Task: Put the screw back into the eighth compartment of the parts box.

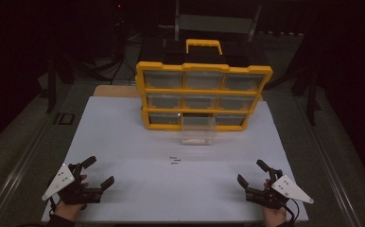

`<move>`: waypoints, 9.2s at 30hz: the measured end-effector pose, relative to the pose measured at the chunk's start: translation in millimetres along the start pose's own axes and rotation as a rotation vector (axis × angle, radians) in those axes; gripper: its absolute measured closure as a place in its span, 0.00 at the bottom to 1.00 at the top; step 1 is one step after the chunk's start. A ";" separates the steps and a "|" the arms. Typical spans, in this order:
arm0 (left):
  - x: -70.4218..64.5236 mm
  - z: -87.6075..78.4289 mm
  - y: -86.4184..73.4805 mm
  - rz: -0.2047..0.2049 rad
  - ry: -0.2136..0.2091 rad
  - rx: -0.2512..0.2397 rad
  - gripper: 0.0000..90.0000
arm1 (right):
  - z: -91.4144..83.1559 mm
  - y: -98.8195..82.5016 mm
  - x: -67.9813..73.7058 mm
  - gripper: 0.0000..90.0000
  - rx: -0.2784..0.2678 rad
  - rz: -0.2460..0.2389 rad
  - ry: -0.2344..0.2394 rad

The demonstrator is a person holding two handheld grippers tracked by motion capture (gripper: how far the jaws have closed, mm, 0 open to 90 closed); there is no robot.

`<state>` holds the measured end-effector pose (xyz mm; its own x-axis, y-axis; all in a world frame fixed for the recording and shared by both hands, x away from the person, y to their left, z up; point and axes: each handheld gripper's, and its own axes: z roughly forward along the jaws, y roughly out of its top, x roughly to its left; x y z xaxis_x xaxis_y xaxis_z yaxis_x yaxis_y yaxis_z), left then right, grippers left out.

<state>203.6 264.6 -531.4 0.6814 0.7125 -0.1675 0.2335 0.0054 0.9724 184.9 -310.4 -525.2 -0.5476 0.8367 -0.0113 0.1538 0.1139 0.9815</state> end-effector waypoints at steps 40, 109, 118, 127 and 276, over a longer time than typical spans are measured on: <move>-26.8 126.2 92.6 0.146 -0.270 0.184 0.00 | 2.6 2.9 1.4 0.13 -0.014 0.021 0.022; -34.8 250.5 15.0 0.277 -0.324 0.785 0.97 | 6.8 -0.7 2.5 0.13 0.007 0.026 0.087; -24.5 235.2 59.0 0.197 -0.224 0.698 0.97 | 6.8 -0.6 2.3 0.13 0.007 0.028 0.083; -25.1 230.3 101.6 0.167 -0.182 0.649 0.97 | 6.9 -0.7 2.2 0.13 0.008 0.031 0.082; -44.7 248.6 30.7 0.186 -0.388 0.798 0.72 | 8.4 -1.3 4.0 0.13 0.016 0.021 0.105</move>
<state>352.8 58.5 -534.5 0.9084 0.3660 -0.2021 0.4089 -0.6770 0.6119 189.4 -302.7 -528.1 -0.6271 0.7783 0.0301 0.1790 0.1063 0.9781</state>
